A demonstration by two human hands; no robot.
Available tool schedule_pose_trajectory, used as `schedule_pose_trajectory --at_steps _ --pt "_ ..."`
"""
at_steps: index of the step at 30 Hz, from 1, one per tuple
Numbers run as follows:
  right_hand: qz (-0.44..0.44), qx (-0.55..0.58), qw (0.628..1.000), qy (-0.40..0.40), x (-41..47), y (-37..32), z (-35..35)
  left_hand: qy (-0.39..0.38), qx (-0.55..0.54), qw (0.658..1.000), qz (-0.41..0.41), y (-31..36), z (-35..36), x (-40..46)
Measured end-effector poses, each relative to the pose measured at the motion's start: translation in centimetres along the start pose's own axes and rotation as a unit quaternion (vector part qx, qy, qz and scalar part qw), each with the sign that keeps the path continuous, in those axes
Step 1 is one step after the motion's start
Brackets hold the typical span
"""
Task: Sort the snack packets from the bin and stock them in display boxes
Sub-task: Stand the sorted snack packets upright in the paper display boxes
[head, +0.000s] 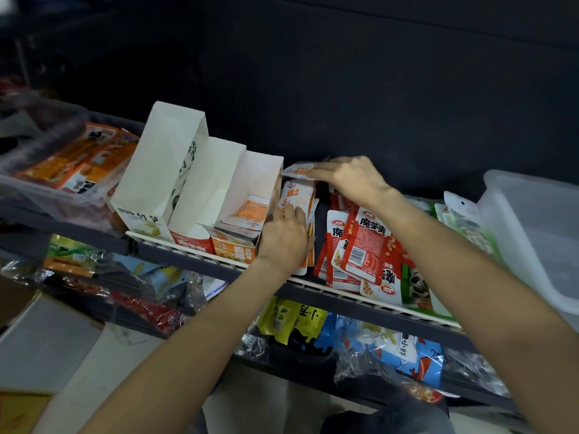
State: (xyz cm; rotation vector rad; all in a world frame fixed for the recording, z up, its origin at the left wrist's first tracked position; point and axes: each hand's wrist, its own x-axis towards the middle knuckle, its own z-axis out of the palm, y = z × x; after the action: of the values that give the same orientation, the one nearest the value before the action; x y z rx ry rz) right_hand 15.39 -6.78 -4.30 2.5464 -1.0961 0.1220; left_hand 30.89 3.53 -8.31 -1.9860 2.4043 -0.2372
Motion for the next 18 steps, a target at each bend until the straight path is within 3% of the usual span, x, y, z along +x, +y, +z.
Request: schedule_pose_trajectory --at_steps 5,7,8,9,10,12,13,14,16,17,18 --pt "0.096 0.069 0.982 0.149 -2.2 1.3 -3.3 -0.053 -0.001 0.999 -0.008 0.2 -0.5 0.3" --pt "0.156 0.157 0.950 0.222 -3.9 0.4 -4.5 -0.033 -0.084 0.996 -0.016 0.0 -1.5 0.0" --pt "0.184 0.205 0.927 0.256 -4.9 -0.3 -4.9 0.000 -0.177 0.984 -0.022 0.1 -2.3 -0.4" --pt "0.205 0.246 0.904 0.284 -5.8 -1.2 -5.2 0.039 -0.305 0.951 -0.033 0.2 -3.5 -0.9" --pt "0.220 0.275 0.885 0.306 -6.8 -2.2 -5.4 0.053 -0.462 0.884 -0.054 0.4 -4.9 -1.4" --pt "0.229 0.316 0.862 0.323 -8.4 -4.3 -5.8 -0.021 -0.738 0.669 -0.092 1.1 -7.4 -2.2" --pt "0.228 0.331 0.857 0.323 -9.1 -5.2 -5.9 -0.056 -0.801 0.587 -0.106 1.4 -8.1 -2.4" --pt "0.223 0.341 0.854 0.323 -9.7 -6.0 -6.1 -0.075 -0.831 0.538 -0.117 1.6 -8.3 -2.3" --pt "0.212 0.342 0.859 0.317 -10.6 -7.1 -6.3 -0.091 -0.863 0.480 -0.132 1.6 -8.4 -2.3" --pt "0.212 0.344 0.860 0.310 -11.1 -7.4 -6.5 -0.090 -0.871 0.464 -0.137 1.6 -8.3 -2.4" --pt "0.221 0.361 0.854 0.304 -11.4 -7.5 -6.8 -0.079 -0.866 0.474 -0.141 1.4 -8.2 -2.4"
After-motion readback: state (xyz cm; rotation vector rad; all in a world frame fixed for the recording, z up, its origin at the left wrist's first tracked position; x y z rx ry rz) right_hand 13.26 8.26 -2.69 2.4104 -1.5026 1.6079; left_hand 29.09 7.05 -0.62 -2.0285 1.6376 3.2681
